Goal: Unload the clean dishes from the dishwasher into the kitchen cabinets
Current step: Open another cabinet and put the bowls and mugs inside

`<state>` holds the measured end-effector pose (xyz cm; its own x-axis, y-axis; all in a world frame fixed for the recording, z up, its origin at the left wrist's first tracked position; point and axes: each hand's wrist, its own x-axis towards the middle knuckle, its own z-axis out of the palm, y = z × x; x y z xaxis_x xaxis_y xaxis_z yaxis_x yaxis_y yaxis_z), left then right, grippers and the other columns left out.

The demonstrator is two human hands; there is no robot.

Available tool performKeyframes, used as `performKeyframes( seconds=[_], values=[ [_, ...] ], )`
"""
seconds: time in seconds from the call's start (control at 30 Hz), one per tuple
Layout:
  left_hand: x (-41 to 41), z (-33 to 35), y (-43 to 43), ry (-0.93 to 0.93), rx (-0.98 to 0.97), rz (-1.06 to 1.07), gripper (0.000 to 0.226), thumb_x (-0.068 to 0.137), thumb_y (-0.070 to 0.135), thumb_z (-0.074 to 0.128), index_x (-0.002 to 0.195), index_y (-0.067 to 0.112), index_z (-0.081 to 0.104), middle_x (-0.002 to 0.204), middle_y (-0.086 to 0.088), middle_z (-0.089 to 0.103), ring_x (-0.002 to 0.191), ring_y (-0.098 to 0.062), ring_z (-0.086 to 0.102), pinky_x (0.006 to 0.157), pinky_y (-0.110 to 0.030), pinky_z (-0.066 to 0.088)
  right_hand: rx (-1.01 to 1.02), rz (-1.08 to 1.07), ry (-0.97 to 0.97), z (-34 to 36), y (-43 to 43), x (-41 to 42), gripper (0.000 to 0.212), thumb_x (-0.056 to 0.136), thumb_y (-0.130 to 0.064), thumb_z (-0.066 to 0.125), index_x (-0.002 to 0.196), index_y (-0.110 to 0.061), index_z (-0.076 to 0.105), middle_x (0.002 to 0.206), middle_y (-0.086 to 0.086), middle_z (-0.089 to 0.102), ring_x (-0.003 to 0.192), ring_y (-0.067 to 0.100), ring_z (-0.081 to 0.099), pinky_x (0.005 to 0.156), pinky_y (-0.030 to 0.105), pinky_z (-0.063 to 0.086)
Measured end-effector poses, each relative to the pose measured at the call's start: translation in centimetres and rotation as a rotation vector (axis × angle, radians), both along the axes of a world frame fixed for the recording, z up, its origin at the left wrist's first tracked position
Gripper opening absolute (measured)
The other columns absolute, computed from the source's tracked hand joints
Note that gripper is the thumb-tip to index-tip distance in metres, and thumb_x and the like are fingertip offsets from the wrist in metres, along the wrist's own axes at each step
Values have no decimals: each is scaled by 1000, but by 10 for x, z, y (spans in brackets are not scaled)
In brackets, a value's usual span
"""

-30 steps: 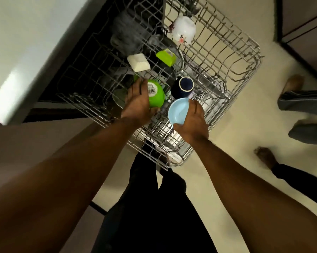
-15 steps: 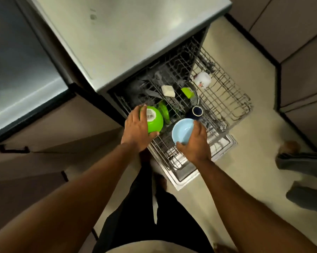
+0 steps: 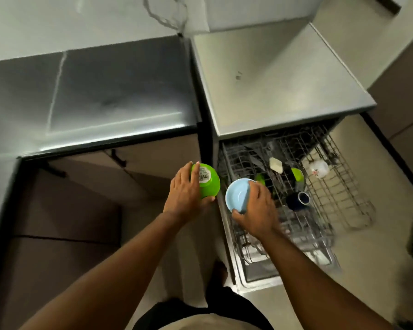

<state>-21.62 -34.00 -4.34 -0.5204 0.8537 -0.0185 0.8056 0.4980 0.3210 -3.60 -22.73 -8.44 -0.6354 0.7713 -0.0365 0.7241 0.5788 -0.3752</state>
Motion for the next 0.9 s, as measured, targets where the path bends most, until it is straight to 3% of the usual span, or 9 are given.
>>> performKeyframes(
  seconds=[0.1,0.4,0.7,0.9],
  values=[
    [-25,14,-38,41,58,100,105,76,58,71,154,11,19,157,-13,25,144,-31,24,115,-43,24,27,106,70,14,-13,-37,95,56,-55,62,135,-6,41,128,18,48,112,38,50,89,44,50],
    [-81,54,-190,169,132,403,105,74,57,73,153,10,23,155,-15,29,142,-33,29,113,-44,28,160,443,185,65,-106,-139,94,67,-64,57,143,-13,35,135,14,45,118,34,49,91,43,50],
    [-92,129,-372,315,230,736,102,72,54,75,151,8,29,151,-18,34,137,-38,36,110,-48,32,154,750,339,138,-240,-228,95,71,-71,48,146,-13,33,137,11,47,122,31,47,94,44,48],
    [-103,204,-470,493,285,872,98,74,65,53,149,7,28,152,-17,33,138,-36,32,111,-49,29,203,937,516,213,-324,-288,95,75,-72,49,147,-14,31,136,11,47,117,30,49,92,44,48]
  ],
)
